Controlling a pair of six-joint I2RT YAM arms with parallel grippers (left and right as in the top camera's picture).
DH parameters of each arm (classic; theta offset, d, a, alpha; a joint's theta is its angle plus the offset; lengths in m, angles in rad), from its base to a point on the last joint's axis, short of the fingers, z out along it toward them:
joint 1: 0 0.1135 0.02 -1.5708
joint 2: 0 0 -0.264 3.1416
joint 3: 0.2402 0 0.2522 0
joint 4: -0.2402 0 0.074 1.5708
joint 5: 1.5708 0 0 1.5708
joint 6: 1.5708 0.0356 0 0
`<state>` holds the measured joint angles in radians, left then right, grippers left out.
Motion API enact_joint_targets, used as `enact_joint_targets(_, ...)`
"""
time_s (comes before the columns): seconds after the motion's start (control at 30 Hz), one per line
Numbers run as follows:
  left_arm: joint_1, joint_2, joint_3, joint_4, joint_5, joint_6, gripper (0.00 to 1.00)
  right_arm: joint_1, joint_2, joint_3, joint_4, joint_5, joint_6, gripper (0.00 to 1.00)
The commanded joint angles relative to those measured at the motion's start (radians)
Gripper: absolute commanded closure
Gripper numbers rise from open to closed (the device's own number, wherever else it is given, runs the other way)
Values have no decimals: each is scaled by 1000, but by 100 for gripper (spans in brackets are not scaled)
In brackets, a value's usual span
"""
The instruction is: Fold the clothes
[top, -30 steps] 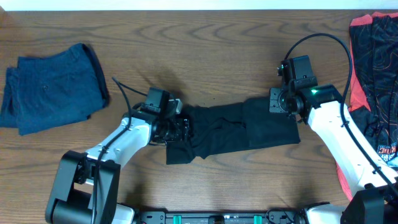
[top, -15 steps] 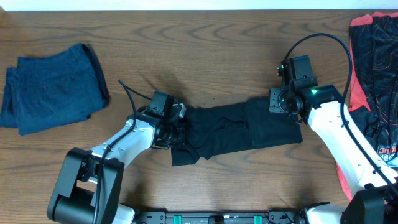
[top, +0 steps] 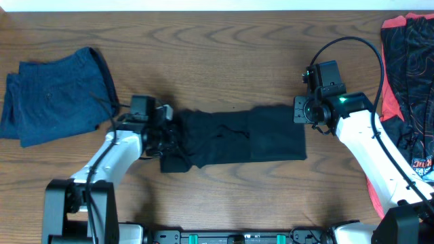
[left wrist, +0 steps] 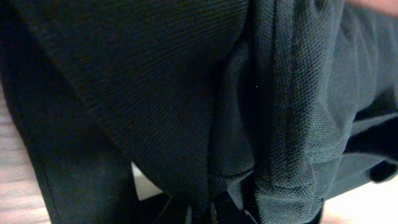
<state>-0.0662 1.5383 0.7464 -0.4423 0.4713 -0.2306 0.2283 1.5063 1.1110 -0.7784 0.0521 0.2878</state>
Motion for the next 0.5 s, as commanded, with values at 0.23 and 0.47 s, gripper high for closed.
enact_joint_targets(0.23,157,-71,54,-80,-7,50,94,-5,52,-17,-17,-8,7,65)
enact_joint_targets(0.47,158,-103,60,-80,13,50,94,8,190,-21,26,-99,-33,77)
